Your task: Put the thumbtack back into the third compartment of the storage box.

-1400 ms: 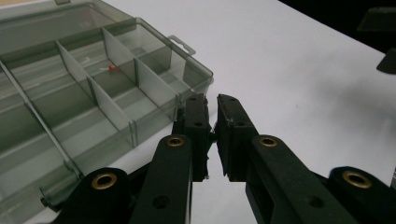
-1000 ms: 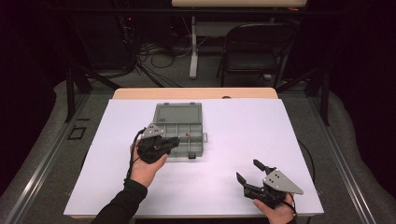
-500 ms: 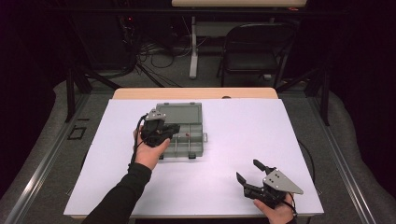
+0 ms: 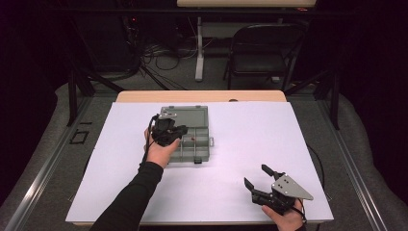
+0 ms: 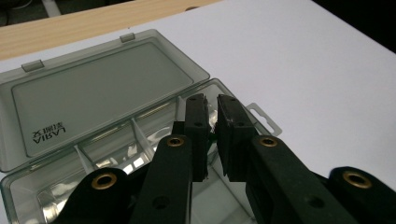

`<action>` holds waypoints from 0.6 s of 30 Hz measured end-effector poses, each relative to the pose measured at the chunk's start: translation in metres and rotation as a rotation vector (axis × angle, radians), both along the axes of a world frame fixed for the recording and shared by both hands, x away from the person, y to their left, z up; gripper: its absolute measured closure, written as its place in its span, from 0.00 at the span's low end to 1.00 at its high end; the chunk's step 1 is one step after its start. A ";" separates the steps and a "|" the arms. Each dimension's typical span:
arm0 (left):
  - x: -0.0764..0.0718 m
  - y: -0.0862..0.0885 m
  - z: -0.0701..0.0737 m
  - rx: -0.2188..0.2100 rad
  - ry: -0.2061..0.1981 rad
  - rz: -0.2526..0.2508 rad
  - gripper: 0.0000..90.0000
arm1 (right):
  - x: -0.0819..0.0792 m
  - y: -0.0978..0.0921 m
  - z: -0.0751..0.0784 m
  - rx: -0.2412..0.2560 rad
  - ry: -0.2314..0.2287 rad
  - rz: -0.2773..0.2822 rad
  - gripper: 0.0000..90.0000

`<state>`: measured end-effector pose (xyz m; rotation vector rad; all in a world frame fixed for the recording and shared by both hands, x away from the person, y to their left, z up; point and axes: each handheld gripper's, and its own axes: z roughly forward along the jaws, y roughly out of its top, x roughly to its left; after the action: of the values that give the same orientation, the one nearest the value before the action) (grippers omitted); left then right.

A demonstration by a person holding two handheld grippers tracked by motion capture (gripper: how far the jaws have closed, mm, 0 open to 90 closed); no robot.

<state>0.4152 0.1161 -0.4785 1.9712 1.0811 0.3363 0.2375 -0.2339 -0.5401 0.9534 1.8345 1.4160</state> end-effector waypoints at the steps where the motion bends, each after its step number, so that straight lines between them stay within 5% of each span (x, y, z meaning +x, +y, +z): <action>1: 0.002 -0.001 -0.002 0.005 0.005 0.006 0.92 | 0.000 0.000 0.000 0.001 -0.001 0.000 0.26; 18: 0.019 -0.015 -0.033 0.061 0.068 0.024 0.92 | 0.000 0.000 0.000 0.001 0.000 0.005 0.26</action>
<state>0.4339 0.1015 -0.5118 2.0376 1.1501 0.3205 0.2376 -0.2342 -0.5399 0.9495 1.8373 1.4208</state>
